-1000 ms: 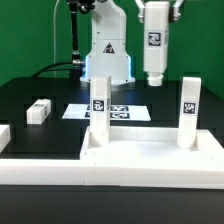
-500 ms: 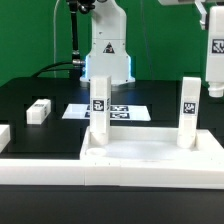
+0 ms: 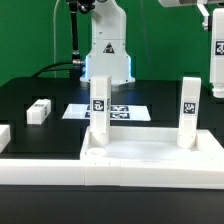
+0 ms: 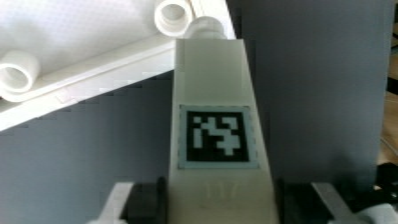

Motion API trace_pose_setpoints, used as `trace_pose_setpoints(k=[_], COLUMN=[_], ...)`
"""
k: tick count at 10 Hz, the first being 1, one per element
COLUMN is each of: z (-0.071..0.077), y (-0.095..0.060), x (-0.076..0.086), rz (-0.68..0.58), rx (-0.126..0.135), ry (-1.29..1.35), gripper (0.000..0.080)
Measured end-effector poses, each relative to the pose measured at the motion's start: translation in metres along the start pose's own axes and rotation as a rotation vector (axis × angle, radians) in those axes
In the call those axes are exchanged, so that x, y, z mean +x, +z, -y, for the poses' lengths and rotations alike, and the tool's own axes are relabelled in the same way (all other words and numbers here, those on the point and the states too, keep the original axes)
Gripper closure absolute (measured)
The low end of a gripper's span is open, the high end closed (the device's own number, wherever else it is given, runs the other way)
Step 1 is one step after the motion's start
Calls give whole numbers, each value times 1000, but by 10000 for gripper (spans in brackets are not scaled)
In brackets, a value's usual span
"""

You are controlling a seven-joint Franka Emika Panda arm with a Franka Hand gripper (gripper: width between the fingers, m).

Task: Assemble desk

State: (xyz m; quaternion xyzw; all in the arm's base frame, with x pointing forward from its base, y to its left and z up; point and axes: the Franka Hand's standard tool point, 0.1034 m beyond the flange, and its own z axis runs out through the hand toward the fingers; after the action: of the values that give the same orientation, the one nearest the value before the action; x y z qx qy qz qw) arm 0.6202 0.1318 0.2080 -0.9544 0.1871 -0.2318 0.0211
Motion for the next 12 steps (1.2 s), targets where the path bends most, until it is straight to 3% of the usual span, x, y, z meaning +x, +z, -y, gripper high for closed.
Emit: trace_pose_setpoints(k=[4,9,10,12], z=[3,4,1,-7], y=[34,40,47,57], x=[-1,-6,-8,-9], rz=[-6,11,-4,1], rx=[-16,-4,9,-9], ry=[-20,-17,-37,-57], gripper=[512,512,512,512])
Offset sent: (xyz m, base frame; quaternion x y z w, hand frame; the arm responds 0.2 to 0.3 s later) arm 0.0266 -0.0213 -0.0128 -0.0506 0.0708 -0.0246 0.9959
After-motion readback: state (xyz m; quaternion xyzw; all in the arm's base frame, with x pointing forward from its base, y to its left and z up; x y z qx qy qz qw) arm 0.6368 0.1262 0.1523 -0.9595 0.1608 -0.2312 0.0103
